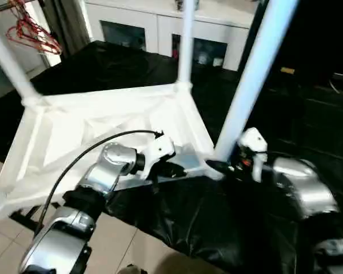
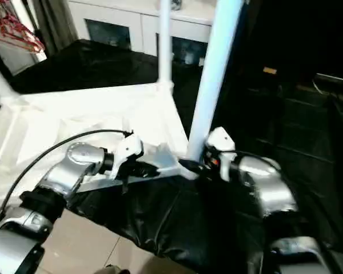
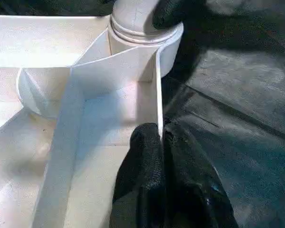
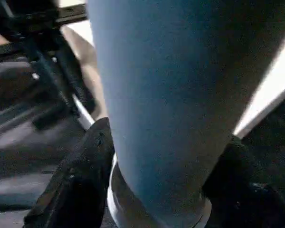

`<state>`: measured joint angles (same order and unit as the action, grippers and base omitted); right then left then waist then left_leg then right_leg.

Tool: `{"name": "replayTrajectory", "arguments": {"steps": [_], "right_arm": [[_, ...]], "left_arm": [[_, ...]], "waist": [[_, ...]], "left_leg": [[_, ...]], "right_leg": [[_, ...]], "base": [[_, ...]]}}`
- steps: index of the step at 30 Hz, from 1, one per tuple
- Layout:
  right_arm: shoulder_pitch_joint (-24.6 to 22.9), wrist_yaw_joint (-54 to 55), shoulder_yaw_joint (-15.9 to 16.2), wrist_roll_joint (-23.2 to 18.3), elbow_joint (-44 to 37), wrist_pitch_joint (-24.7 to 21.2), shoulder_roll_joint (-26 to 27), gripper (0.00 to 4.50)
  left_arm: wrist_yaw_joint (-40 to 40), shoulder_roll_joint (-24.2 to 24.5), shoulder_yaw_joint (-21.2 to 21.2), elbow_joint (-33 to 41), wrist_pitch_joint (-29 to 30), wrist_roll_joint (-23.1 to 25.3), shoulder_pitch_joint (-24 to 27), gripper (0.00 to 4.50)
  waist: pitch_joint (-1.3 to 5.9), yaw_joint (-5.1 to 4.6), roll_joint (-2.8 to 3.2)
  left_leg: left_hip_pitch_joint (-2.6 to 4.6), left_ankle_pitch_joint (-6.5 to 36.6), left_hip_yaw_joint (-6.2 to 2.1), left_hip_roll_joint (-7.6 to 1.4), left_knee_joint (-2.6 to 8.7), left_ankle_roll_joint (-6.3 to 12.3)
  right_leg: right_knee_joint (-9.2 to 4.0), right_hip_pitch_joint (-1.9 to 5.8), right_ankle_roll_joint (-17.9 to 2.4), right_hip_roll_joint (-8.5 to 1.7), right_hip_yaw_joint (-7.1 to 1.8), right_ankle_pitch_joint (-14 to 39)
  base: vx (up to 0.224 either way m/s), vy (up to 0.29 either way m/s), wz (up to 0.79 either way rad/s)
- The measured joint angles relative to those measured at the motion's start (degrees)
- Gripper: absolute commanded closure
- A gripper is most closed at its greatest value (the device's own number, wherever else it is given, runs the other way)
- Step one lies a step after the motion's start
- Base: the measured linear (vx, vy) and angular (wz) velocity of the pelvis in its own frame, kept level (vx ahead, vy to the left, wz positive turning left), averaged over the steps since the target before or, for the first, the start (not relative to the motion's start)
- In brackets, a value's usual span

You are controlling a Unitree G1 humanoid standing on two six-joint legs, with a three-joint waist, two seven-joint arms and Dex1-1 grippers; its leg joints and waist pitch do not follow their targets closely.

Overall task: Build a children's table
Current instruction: Rotate leg to tighten

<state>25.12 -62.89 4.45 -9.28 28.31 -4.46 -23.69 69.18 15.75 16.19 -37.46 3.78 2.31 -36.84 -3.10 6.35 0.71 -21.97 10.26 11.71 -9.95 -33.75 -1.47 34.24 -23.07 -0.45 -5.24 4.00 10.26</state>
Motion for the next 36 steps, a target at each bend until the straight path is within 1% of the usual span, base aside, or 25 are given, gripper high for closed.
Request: {"name": "replayTrajectory", "arguments": {"steps": [1, 4, 11, 15, 19, 24, 26, 28, 30, 32, 34, 35, 36], "right_arm": [[-0.12, -0.57, 0.14, -0.07, -0.28, -0.01, -0.32, 2.14], [-0.15, -2.51, 0.90, -0.33, -1.00, -0.22, -1.07, 2.46], [-0.52, -3.90, 1.59, -0.54, -1.95, -0.71, -1.23, 2.52], [-1.03, -3.84, 1.62, -0.85, -3.00, -1.74, -1.30, 2.52], [-2.66, -0.44, 0.51, -0.86, -4.14, -2.83, 0.46, 2.52], [-2.03, 14.85, -2.11, 1.75, -1.66, -2.26, 6.19, 2.53], [-0.55, 23.13, -3.51, 3.04, 0.54, -2.21, 9.47, 2.53], [0.18, 28.10, -4.10, 3.60, 1.63, -2.27, 11.04, 2.53], [2.10, 36.44, -5.00, 5.33, 3.68, -2.40, 14.52, 2.53], [3.82, 41.50, -5.28, 6.40, 5.83, -2.16, 16.26, 2.53], [4.47, 43.41, -5.46, 6.70, 7.08, -1.28, 16.82, 2.53], [4.51, 43.40, -5.75, 6.67, 7.40, -0.84, 16.95, 2.18], [4.52, 43.31, -5.84, 6.57, 7.49, -0.65, 16.98, 1.98]], "left_arm": [[0.51, 0.39, 0.01, 0.08, -0.09, -0.06, 0.08, 4.50], [2.13, 1.10, 0.03, 0.50, -0.18, -0.40, 0.33, 4.50], [3.44, 1.97, 0.03, 1.23, -0.20, -0.67, 0.93, 4.50], [3.70, 2.04, 0.03, 1.49, -0.09, -0.74, 1.04, 4.50], [1.86, 1.01, -0.02, 1.28, 0.54, -0.47, 1.01, 4.50], [-7.20, -2.56, -0.68, -2.95, 1.63, 0.84, -1.37, 4.50], [-11.93, -4.79, -1.12, -5.42, 2.36, 1.92, -3.00, 4.50], [-14.49, -6.10, -1.29, -6.69, 2.88, 2.12, -3.79, 4.50], [-18.39, -7.77, -1.80, -8.37, 3.62, 2.90, -4.93, 4.50], [-20.86, -8.78, -1.81, -9.46, 3.87, 3.26, -5.71, 4.50], [-21.86, -9.37, -1.81, -9.99, 3.87, 3.73, -6.19, 4.50], [-21.94, -9.46, -1.82, -10.00, 3.86, 3.73, -6.20, 4.50], [-21.93, -9.48, -1.83, -10.00, 3.84, 3.73, -6.23, 4.50]], "waist": [[0.00, 0.09, 0.00], [0.00, 0.12, 0.00], [0.00, 0.24, -0.01], [0.00, 0.28, -0.01], [0.00, 0.33, -0.01], [0.03, -0.10, -0.03], [0.03, -0.53, -0.03], [0.03, -0.65, -0.04], [0.03, -0.95, -0.03], [0.03, -1.11, -0.03], [0.03, -1.06, -0.03], [0.04, -1.04, -0.03], [0.04, -1.03, -0.03]], "left_leg": [[0.00, 0.00, 0.00, 0.00, -0.01, 0.00], [-0.01, 0.00, 0.00, 0.00, -0.05, 0.00], [-0.01, 0.00, 0.00, -0.01, -0.14, 0.00], [-0.01, 0.00, 0.00, -0.01, -0.15, 0.00], [0.02, 0.00, 0.00, -0.01, -0.18, 0.00], [0.16, -0.09, 0.00, 0.00, -0.24, -0.09], [0.32, -0.10, 0.00, 0.03, -0.23, -0.11], [0.32, -0.10, -0.01, 0.04, -0.22, -0.11], [0.43, -0.10, -0.01, 0.04, -0.21, -0.12], [0.45, -0.10, -0.01, 0.06, -0.19, -0.12], [0.43, -0.10, -0.01, 0.06, -0.18, -0.12], [0.44, -0.10, -0.01, 0.07, -0.18, -0.12], [0.44, -0.10, -0.01, 0.07, -0.18, -0.12]], "right_leg": [[0.01, 0.00, 0.00, 0.00, 0.00, 0.00], [0.04, -0.01, 0.00, 0.00, 0.00, 0.00], [0.14, -0.02, 0.00, 0.00, -0.01, 0.00], [0.16, -0.02, 0.00, -0.01, -0.02, 0.00], [0.19, -0.01, 0.00, -0.01, -0.02, 0.00], [0.21, 0.10, -0.05, -0.02, -0.08, -0.03], [0.18, 0.23, -0.03, -0.02, -0.10, -0.02], [0.15, 0.25, 0.02, -0.03, -0.11, 0.01], [0.16, 0.32, 0.00, -0.02, -0.13, -0.01], [0.15, 0.36, 0.03, -0.03, -0.14, 0.01], [0.14, 0.37, 0.00, -0.03, -0.14, -0.01], [0.14, 0.39, -0.02, -0.03, -0.15, -0.02], [0.14, 0.40, -0.03, -0.03, -0.14, -0.03]], "base": [[0.000, 0.000, 0.00], [0.000, 0.000, 0.00], [0.000, 0.000, 0.00], [0.000, 0.000, 0.00], [0.000, 0.000, 0.00], [0.000, 0.000, 0.00], [0.000, 0.000, 0.00], [0.000, 0.000, 0.00], [0.000, 0.000, 0.00], [0.000, 0.000, 0.00], [0.000, 0.000, 0.00], [0.000, 0.000, 0.00], [0.000, 0.000, 0.00]]}}
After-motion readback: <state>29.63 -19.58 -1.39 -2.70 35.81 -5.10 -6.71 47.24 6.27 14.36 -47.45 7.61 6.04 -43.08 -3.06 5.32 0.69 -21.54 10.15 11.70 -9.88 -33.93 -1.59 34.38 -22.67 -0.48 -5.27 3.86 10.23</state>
